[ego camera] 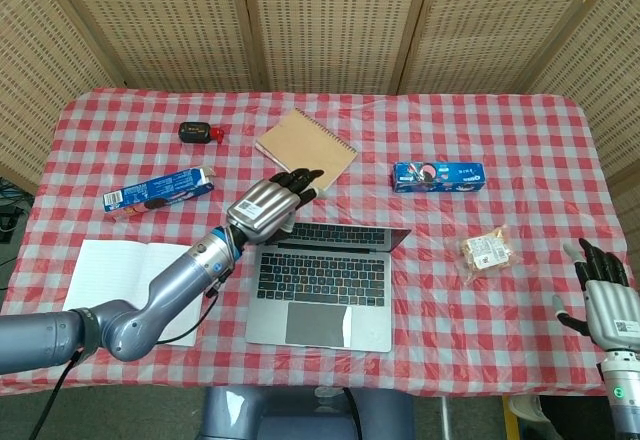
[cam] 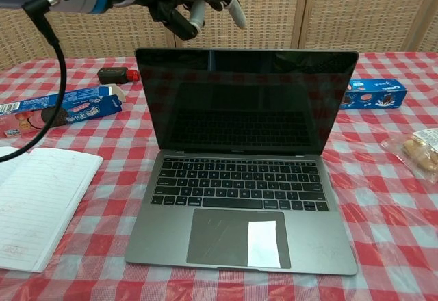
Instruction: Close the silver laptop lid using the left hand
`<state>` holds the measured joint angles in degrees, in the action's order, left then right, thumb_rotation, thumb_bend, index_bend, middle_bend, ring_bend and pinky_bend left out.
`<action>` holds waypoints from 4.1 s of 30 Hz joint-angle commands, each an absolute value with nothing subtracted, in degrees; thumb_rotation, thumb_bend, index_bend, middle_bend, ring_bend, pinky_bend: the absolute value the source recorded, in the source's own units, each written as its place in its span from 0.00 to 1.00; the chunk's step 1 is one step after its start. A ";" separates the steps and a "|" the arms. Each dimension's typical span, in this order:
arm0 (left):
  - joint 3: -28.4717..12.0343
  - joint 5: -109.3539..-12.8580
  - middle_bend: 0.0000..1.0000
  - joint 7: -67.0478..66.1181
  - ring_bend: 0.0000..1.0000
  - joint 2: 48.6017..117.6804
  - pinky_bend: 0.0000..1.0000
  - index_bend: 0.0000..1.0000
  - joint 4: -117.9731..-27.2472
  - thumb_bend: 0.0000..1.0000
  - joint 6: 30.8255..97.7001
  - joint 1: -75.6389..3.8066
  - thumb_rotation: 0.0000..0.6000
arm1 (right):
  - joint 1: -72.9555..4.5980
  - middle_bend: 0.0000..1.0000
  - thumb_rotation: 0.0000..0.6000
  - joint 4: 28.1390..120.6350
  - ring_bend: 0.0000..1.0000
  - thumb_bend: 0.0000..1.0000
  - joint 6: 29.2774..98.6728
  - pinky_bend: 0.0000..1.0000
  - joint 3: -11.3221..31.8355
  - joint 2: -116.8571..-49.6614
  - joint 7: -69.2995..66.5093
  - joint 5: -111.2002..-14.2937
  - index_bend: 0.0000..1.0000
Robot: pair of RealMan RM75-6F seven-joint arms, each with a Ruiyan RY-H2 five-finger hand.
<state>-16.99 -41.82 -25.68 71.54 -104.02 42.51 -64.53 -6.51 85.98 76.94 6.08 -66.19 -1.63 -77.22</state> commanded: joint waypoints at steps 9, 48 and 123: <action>-15.26 -38.91 0.22 -25.23 0.21 75.90 0.34 0.43 -100.48 1.00 43.90 -68.35 1.00 | -6.66 0.00 1.00 85.58 0.00 0.60 76.55 0.00 5.94 -66.22 -2.25 -77.34 0.04; -5.86 -43.25 0.38 -25.15 0.32 75.44 0.42 0.58 -112.18 1.00 48.78 -66.87 1.00 | -6.77 0.00 1.00 87.26 0.00 0.61 76.85 0.00 5.38 -66.20 -0.87 -78.02 0.05; 9.93 -73.19 0.00 -38.72 0.00 77.60 0.02 0.04 -111.93 0.49 86.72 -39.25 1.00 | -5.79 0.00 1.00 89.06 0.00 0.60 80.21 0.00 5.22 -65.76 -0.02 -80.23 0.03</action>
<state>7.11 -68.97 -34.47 78.45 -113.61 79.74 -45.42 -5.78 89.06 80.24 5.26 -65.71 -0.07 -80.21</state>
